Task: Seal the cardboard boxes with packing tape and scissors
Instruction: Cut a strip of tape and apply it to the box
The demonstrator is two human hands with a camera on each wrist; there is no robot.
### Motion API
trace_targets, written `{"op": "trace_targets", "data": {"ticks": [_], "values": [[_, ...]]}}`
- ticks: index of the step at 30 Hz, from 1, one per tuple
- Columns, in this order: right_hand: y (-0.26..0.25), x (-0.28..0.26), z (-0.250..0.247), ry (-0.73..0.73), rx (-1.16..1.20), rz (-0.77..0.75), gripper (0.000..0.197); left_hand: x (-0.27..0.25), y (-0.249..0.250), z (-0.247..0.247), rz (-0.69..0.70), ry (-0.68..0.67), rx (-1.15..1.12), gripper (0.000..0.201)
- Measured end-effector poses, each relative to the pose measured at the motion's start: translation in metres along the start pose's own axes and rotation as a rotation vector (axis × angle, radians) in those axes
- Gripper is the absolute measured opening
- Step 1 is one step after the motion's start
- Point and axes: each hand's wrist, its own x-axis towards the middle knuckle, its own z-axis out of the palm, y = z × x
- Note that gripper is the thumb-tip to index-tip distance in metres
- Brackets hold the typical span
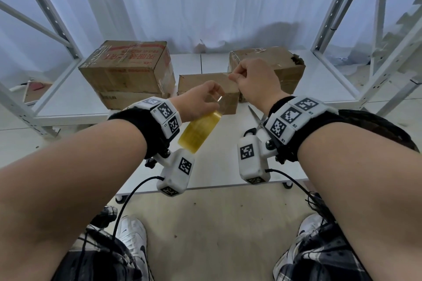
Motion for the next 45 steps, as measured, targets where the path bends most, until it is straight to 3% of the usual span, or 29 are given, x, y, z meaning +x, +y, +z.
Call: {"op": "trace_targets", "data": {"ticks": [13, 21, 26, 31, 41, 45], "values": [[0.020, 0.000, -0.004, 0.031, 0.130, 0.077, 0.015, -0.006, -0.001, -0.001, 0.112, -0.001, -0.102, 0.035], [0.027, -0.006, 0.001, -0.056, 0.071, 0.074, 0.006, 0.000, -0.004, 0.001, 0.055, -0.061, 0.143, 0.043], [0.040, -0.012, 0.009, -0.126, 0.112, 0.194, 0.009, 0.001, -0.006, 0.010, 0.012, -0.160, 0.299, 0.044], [0.053, -0.021, 0.019, -0.210, 0.151, 0.220, 0.008, 0.006, -0.016, 0.023, -0.049, -0.212, 0.290, 0.047], [0.074, -0.029, 0.041, -0.234, 0.211, 0.332, 0.004, 0.018, -0.017, 0.025, -0.120, -0.278, 0.264, 0.052], [0.074, -0.029, 0.039, -0.215, 0.226, 0.293, 0.006, 0.019, -0.021, 0.023, -0.120, -0.298, 0.204, 0.052]]}}
